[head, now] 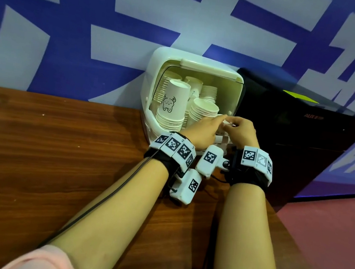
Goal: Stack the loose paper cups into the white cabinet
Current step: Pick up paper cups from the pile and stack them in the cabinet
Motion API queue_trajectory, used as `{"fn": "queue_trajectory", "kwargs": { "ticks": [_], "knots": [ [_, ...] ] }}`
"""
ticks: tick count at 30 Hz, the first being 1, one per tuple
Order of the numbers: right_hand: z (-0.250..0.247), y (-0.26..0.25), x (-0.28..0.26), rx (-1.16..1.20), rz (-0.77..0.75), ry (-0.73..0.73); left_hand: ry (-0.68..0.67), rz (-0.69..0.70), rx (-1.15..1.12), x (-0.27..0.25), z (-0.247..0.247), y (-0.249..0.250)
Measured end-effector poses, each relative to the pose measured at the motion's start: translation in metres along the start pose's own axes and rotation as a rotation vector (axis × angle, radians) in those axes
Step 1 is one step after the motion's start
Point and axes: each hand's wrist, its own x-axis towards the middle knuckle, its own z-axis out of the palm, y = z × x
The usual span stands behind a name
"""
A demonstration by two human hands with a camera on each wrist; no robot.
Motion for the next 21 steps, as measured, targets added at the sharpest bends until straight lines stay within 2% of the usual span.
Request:
{"fn": "queue_trajectory", "kwargs": {
  "ticks": [6, 8, 10, 13, 16, 18, 21],
  "knots": [
    [0.004, -0.017, -0.001, -0.129, 0.068, -0.173, -0.051, 0.017, -0.031, -0.001, -0.003, 0.001],
    [0.004, -0.024, -0.006, -0.192, 0.115, -0.18, -0.042, 0.019, -0.053, -0.002, -0.007, 0.002],
    [0.002, -0.025, -0.001, -0.187, 0.142, -0.122, -0.022, 0.015, -0.06, -0.004, -0.014, 0.002],
    [-0.006, -0.029, 0.001, -0.05, 0.092, 0.004, 0.003, 0.024, -0.064, -0.012, -0.029, 0.002],
    [-0.011, -0.037, 0.003, 0.254, 0.07, 0.105, -0.008, 0.044, -0.108, -0.027, -0.053, 0.005],
    [-0.014, -0.051, -0.007, 0.46, 0.039, 0.094, -0.034, 0.049, -0.138, -0.042, -0.072, 0.007],
    [-0.012, -0.07, -0.015, 0.606, -0.019, 0.067, -0.099, 0.009, -0.228, -0.063, -0.095, 0.006]
  ]
}}
